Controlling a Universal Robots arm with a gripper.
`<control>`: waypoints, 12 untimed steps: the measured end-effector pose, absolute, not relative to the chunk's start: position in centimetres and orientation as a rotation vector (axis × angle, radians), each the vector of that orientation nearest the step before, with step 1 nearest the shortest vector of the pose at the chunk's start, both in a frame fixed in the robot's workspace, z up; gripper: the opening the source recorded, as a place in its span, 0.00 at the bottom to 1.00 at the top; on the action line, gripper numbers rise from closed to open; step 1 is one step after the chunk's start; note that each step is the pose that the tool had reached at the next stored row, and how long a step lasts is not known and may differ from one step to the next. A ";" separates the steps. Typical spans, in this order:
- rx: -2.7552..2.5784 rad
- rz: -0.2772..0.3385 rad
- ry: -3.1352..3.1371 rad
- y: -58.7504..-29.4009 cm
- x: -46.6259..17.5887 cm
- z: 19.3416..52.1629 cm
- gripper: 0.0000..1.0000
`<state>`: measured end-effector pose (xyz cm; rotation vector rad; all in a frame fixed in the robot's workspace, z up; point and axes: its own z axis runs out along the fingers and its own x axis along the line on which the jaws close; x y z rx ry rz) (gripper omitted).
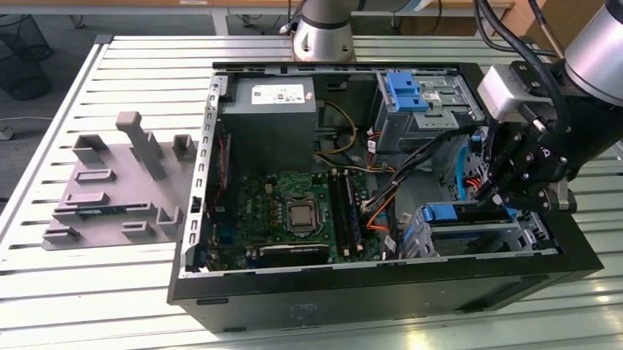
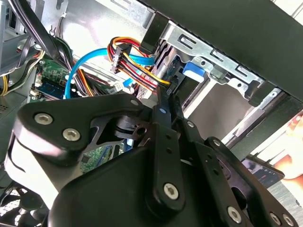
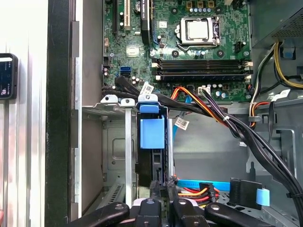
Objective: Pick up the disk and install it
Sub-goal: 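Insert the first disk wire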
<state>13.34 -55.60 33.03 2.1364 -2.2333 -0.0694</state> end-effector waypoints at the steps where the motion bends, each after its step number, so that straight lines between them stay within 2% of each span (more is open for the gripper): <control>1: 2.136 -0.069 -2.233 -55.6 13.3 33.0 0.17; 7: 2.137 -0.070 -2.234 -55.6 13.3 33.1 0.18; 8: 2.137 -0.070 -2.234 -55.6 13.3 33.2 0.24; 12: 2.137 -0.071 -2.234 -55.6 13.3 34.0 0.24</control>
